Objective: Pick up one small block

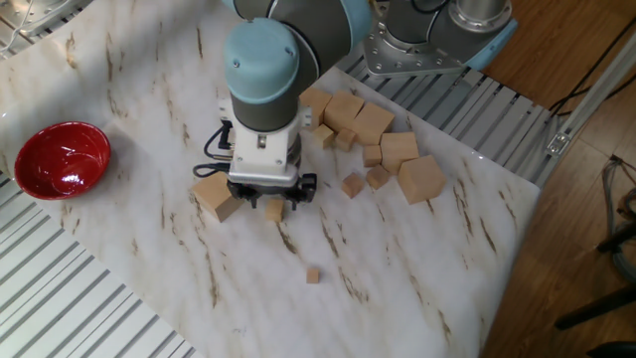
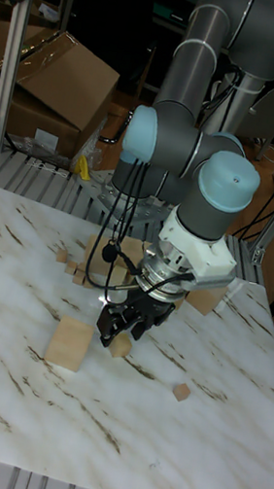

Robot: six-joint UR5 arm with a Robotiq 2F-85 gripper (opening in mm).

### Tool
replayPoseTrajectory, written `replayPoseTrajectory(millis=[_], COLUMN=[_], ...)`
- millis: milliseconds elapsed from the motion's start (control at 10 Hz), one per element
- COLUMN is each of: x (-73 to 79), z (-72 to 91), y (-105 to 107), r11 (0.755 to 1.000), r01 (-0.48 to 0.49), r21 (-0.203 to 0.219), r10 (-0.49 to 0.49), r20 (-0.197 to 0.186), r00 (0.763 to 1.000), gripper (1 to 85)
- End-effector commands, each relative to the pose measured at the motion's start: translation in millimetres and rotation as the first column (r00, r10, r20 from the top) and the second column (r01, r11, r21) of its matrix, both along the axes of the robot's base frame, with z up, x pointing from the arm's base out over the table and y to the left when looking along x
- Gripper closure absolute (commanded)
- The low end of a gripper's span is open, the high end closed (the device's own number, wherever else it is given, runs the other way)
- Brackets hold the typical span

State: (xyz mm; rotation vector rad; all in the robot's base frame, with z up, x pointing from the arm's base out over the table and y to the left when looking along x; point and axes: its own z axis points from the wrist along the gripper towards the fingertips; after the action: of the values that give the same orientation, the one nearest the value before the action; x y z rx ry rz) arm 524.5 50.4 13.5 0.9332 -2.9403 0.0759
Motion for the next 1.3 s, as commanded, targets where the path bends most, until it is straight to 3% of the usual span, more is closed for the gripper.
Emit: replayPoseTrajectory(millis=[0, 200, 300, 400, 500, 700, 900, 1000, 1200], x=[0.6, 1.1, 1.5, 3.4, 3.8, -0.9, 1.7, 3.6, 6.1], z=[-2.1, -3.7, -4.1, -4.1, -4.0, 2.4, 13.8, 25.6, 68.3], y=[1, 1, 3, 4, 4, 3, -1, -10, -21], r11=[0.999, 0.999, 0.996, 0.994, 0.988, 0.984, 0.984, 0.986, 0.987], r01=[0.034, 0.047, 0.085, 0.109, 0.150, 0.175, 0.179, 0.163, 0.153], r21=[0.016, 0.014, 0.021, 0.024, 0.024, 0.014, 0.006, -0.021, -0.042], r10=[-0.034, -0.047, -0.086, -0.110, -0.151, -0.175, -0.179, -0.162, -0.151], r20=[0.004, 0.007, 0.010, 0.018, 0.023, 0.015, 0.028, 0.036, 0.049], r00=[0.999, 0.999, 0.996, 0.994, 0.988, 0.984, 0.984, 0.986, 0.987], gripper=[28.3, 36.0, 50.3, 58.7, 75.3, 83.3, 84.7, 84.7, 84.7])
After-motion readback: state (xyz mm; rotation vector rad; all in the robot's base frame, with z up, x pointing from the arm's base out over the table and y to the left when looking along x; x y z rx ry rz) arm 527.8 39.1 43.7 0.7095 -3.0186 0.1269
